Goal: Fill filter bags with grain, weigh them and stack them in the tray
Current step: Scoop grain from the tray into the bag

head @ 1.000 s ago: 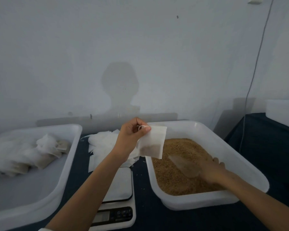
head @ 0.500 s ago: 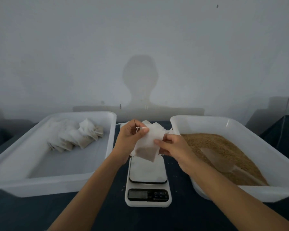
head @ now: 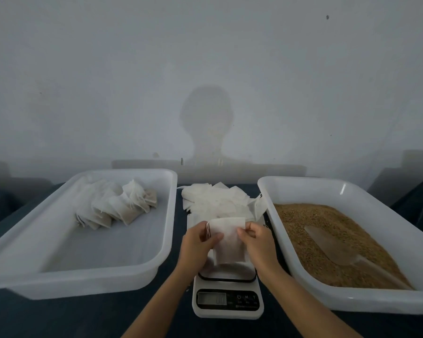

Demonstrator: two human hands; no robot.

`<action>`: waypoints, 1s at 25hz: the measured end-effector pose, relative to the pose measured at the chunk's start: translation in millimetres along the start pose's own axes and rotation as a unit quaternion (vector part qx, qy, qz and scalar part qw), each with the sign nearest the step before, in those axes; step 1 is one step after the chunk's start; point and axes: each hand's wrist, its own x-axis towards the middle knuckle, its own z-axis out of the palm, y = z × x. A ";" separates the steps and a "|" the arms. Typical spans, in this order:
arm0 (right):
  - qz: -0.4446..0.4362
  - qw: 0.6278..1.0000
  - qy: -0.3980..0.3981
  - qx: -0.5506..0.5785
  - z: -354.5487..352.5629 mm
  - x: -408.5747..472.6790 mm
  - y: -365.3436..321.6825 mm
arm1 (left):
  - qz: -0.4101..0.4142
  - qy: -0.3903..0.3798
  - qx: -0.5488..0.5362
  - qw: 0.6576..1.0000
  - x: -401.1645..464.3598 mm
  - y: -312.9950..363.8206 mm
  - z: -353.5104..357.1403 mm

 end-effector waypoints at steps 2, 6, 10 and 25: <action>-0.005 1.000 0.006 -0.019 2.1 0.6 10.3 | 0.005 0.007 0.043 0.999 2.1 -5.5 1.5; -0.023 1.000 0.015 -0.009 0.7 -0.1 15.7 | 0.008 -0.021 0.091 0.996 5.4 -8.5 2.7; -0.047 0.998 0.031 0.020 0.2 5.0 9.8 | 0.009 0.009 0.038 0.999 9.0 -3.9 -5.0; -0.069 0.994 0.082 0.025 -10.4 12.2 7.4 | 0.024 0.046 0.037 0.998 10.6 -2.1 -19.5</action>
